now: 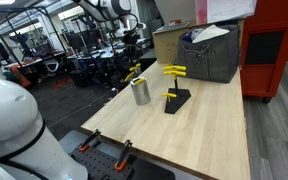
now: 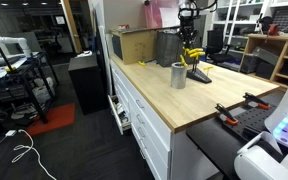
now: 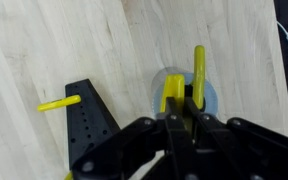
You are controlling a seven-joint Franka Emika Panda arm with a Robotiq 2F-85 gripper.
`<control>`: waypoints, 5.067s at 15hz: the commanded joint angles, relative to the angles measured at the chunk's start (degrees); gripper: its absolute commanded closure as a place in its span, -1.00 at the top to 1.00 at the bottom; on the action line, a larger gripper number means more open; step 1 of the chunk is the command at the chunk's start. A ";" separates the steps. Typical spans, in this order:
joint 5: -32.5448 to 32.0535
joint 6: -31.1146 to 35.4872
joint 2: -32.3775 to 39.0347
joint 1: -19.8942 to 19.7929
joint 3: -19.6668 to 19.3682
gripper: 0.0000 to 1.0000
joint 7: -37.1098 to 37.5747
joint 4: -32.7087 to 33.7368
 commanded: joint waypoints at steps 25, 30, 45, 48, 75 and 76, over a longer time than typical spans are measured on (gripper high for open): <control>-7.88 6.16 10.63 4.20 -0.38 -0.94 4.86 6.85; -7.05 4.33 10.83 5.56 -0.40 -0.94 9.32 6.14; -6.34 2.77 14.53 7.19 -1.01 -0.94 22.73 8.05; -5.78 2.71 14.00 7.49 -0.78 -0.22 22.92 7.88; -1.46 0.66 19.38 4.72 -0.78 0.47 15.52 14.96; -1.27 0.58 20.00 4.67 -0.81 0.34 15.22 15.30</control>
